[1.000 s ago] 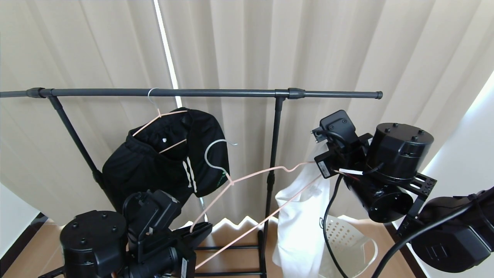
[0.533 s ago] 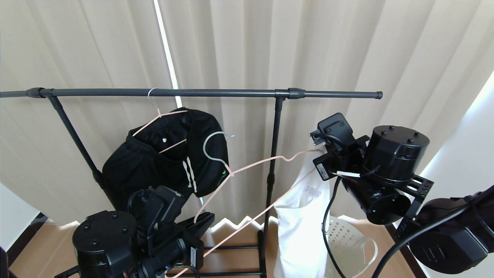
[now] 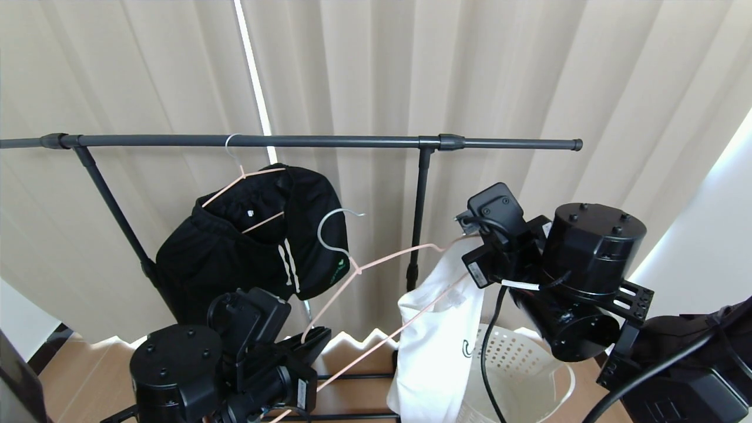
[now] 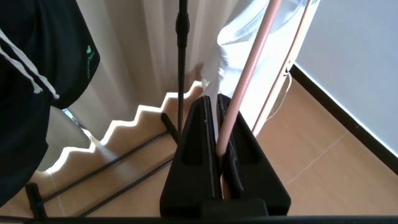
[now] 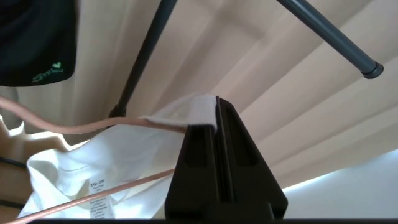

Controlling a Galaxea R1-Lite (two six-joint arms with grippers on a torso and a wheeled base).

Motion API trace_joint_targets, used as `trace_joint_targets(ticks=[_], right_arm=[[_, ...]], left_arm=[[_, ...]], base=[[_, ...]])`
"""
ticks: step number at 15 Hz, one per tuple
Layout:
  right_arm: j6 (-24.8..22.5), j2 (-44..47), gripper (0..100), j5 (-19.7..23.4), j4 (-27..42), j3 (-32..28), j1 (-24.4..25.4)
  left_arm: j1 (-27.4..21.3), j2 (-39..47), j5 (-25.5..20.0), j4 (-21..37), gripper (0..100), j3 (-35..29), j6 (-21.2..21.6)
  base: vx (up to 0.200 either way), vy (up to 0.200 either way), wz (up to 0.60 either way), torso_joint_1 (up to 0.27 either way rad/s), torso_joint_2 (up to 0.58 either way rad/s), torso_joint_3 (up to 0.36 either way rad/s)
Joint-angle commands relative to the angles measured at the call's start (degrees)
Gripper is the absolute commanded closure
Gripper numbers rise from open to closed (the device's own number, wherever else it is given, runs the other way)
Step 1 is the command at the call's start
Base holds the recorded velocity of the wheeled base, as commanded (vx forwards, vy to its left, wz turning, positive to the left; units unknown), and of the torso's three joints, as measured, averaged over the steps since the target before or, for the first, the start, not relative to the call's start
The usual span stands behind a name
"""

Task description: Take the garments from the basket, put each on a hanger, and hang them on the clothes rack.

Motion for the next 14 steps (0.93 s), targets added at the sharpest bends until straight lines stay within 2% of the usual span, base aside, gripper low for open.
trace_joint_targets(ticks=[1,5,14], right_arm=[[0.45,-0.46,100,-0.42,-0.06,0.44,3.38],[3.00,-0.81,100,-0.42,-0.06,0.09,8.56],[10.47,0.24,100,-0.42,0.29,-3.95,19.20]], left_arm=[[0.00,1.04,0.41,-0.95,100,0.08,-0.01],[0.00,2.35,1.02,-3.77,100,0.43,0.07],[0.00,2.79,1.73,-4.12,100,0.26,0.07]], base=[[0.000,0.000,0.00,0.000,0.00,0.000],[0.000,0.000,0.00,0.000,0.00,0.000],[0.000,0.000,0.00,0.000,0.00,0.000]])
